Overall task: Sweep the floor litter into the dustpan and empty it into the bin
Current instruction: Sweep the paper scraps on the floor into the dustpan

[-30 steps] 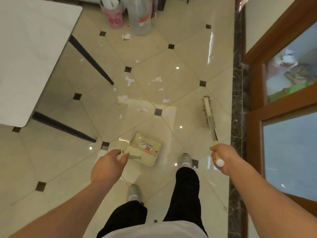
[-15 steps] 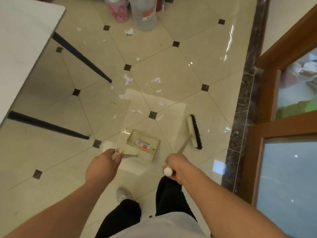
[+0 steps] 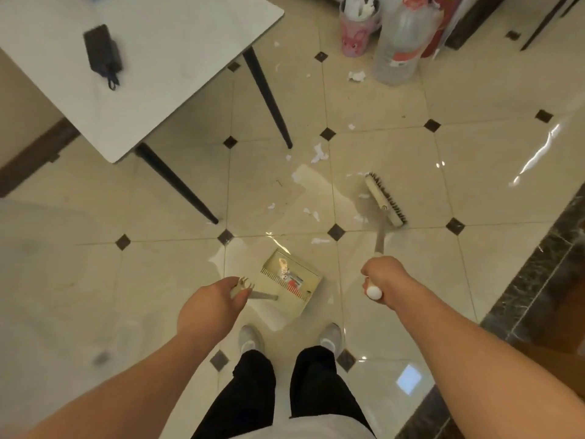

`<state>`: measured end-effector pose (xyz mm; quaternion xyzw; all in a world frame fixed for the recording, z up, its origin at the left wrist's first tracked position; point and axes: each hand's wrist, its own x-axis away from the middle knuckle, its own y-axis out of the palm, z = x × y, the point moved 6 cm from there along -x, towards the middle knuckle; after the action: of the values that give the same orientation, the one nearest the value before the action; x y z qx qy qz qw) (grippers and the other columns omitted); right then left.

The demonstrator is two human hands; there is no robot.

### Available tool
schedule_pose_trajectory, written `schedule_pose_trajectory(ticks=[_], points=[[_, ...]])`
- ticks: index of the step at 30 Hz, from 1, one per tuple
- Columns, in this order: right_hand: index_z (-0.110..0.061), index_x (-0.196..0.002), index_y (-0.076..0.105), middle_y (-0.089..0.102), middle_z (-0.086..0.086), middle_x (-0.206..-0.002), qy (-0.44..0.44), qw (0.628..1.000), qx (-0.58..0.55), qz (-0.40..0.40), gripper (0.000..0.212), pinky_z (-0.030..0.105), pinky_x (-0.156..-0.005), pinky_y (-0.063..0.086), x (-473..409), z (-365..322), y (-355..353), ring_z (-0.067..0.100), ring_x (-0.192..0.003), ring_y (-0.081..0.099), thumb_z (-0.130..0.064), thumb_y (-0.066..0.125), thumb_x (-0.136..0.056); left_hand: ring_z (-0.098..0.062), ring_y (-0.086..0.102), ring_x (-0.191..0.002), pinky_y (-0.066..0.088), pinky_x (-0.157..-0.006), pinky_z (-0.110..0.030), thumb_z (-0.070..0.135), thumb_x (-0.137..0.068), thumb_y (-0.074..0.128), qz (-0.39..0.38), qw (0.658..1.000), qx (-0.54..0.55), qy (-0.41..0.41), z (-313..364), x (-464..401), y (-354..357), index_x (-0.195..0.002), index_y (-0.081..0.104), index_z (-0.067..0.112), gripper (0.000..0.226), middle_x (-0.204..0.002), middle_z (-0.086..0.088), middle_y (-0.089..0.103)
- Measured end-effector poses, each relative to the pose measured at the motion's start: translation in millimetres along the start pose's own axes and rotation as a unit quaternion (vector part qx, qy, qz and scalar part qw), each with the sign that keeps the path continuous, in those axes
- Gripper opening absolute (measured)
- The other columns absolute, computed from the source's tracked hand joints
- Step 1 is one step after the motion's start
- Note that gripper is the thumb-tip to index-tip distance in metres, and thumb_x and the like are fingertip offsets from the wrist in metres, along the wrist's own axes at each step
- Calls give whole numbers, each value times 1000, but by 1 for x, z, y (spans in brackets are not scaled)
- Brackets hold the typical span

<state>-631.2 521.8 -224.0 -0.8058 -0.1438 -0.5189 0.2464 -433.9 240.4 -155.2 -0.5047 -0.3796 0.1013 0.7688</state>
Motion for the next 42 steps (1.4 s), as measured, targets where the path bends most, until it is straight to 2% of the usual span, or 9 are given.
schedule_pose_trajectory(ticks=[3, 7, 11, 14, 19, 25, 33, 38, 42], points=[[-4, -87, 50, 57, 18, -79, 5, 996, 88, 8, 8, 39, -70, 49, -35, -7, 12, 27, -63, 58, 0, 48, -94, -18, 63, -72, 38, -50, -29, 55, -99, 47, 6, 1000, 7, -13, -15, -9, 4, -119, 66, 33, 35, -82, 5, 70], [-7, -92, 54, 59, 19, -81, 40, 985, 159, -45, 7, 33, -58, 50, -28, 13, 51, 26, -58, 59, -1, 51, -91, -20, 65, -76, 48, -57, -31, 58, -98, 47, -6, 1000, 4, -19, -28, -26, 16, -123, 64, 33, 39, -85, 5, 70], [-5, -99, 60, 60, 19, -85, 37, 964, 231, -125, 18, 34, -60, 50, 17, 49, 83, 29, -69, 59, -2, 50, -85, -21, 65, -76, 53, -61, -34, 55, -100, 47, -17, 1000, -3, -11, -35, -42, 23, -120, 64, 27, 39, -84, 2, 70], [-6, -97, 62, 55, 10, -66, 43, 969, 178, -163, 13, 23, -44, 42, 53, 42, 75, 18, -48, 50, 0, 55, -88, -22, 65, -75, 55, -63, -36, 53, -100, 46, -18, 1000, -14, -5, -41, -52, 19, -116, 65, 23, 39, -84, 1, 70], [-22, -90, 63, 56, 11, -67, 52, 983, 104, -144, 17, 21, -43, 35, 88, 6, 51, 14, -45, 44, -5, 63, -89, -18, 56, -73, 49, -61, -32, 54, -101, 46, -47, 999, 4, -5, -60, -53, 13, -115, 66, 24, 38, -84, 3, 66], [-9, -100, 59, 49, 11, -62, -22, 987, 137, -81, 12, 19, -38, 38, 63, -48, 97, 15, -38, 44, 0, 56, -92, -18, 58, -71, 48, -57, -32, 58, -99, 46, -29, 999, 22, -18, -98, -39, 1, -107, 65, 27, 37, -82, 4, 67], [-8, -89, 52, 56, 16, -76, -27, 956, 281, -81, 11, 33, -59, 48, 11, -41, 221, 24, -55, 56, 2, 51, -92, -16, 54, -71, 34, -51, -29, 55, -100, 46, -15, 996, 44, -79, -172, -31, -10, -108, 64, 30, 32, -78, 7, 61], [-8, -114, 54, 58, 13, -90, -10, 890, 432, -148, 28, 25, -51, 45, 63, 4, 254, 21, -62, 57, -2, 49, -88, -17, 57, -72, 37, -51, -29, 58, -100, 42, -38, 996, 27, -79, -205, -35, -10, -104, 62, 32, 33, -81, 6, 64], [-16, -132, 57, 55, 12, -69, 24, 924, 350, -154, 49, 20, -43, 38, 107, -17, 243, 16, -43, 48, 0, 58, -86, -17, 56, -73, 39, -54, -30, 56, -100, 43, -41, 995, 57, -77, -225, -40, -18, -100, 62, 31, 31, -78, 7, 59]])
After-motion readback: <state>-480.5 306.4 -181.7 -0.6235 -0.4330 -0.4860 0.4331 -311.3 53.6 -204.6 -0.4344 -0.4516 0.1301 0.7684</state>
